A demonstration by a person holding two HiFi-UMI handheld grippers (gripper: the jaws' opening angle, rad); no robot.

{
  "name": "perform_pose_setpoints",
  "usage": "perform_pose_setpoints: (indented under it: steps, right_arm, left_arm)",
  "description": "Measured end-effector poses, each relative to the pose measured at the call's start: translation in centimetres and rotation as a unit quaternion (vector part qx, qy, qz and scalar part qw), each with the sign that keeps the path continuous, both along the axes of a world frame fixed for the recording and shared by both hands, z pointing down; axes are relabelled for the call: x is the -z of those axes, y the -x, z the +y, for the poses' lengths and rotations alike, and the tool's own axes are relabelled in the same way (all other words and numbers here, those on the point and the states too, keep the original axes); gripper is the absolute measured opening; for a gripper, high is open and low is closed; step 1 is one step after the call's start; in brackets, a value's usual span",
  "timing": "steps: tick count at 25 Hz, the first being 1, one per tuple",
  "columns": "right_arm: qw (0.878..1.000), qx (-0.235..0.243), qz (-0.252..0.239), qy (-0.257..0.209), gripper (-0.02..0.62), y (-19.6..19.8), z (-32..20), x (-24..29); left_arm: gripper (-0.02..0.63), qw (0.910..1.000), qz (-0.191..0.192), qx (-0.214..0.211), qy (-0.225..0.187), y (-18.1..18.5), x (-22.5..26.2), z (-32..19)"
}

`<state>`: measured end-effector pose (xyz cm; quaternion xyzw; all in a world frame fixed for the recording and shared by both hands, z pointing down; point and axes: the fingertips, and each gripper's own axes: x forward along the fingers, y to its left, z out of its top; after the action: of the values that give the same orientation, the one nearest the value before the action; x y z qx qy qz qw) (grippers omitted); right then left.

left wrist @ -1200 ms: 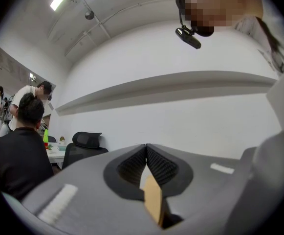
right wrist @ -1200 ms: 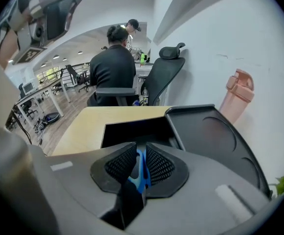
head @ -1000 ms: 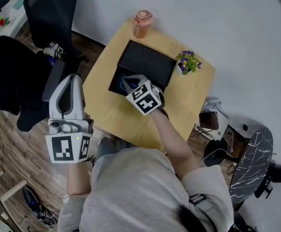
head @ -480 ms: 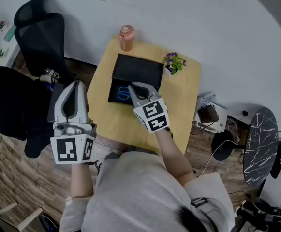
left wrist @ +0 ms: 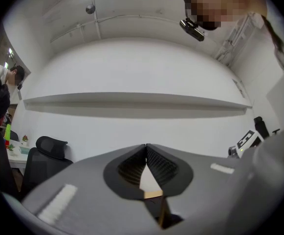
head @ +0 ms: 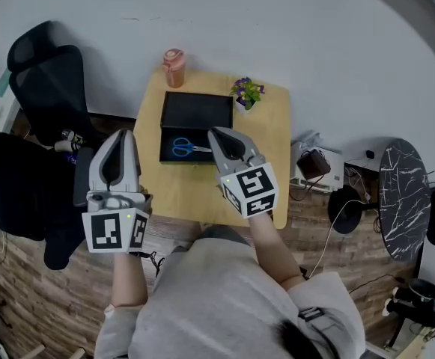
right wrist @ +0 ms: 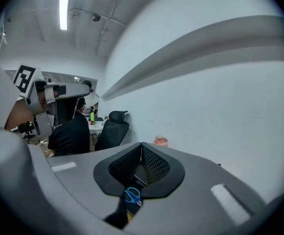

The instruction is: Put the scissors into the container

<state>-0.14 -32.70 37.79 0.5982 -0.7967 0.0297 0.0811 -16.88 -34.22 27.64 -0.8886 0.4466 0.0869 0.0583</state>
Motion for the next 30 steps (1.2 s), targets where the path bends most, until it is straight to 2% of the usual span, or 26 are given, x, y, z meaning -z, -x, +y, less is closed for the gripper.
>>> perform_pose_setpoints:
  steps: [14,30]
  right_arm:
    - [0.992,-0.094,-0.002,-0.079,0.005,-1.8,6.9,6.1]
    - [0.970,-0.187,-0.011,-0.156,0.005,-2.2,14.7,10.2]
  left_arm:
    - [0.058,0.9984,0.006,-0.051,-0.022,-0.1,1.7,3.2]
    - [0.058,0.9947,0.017,-0.094,-0.039,0.9,2.8,6.9]
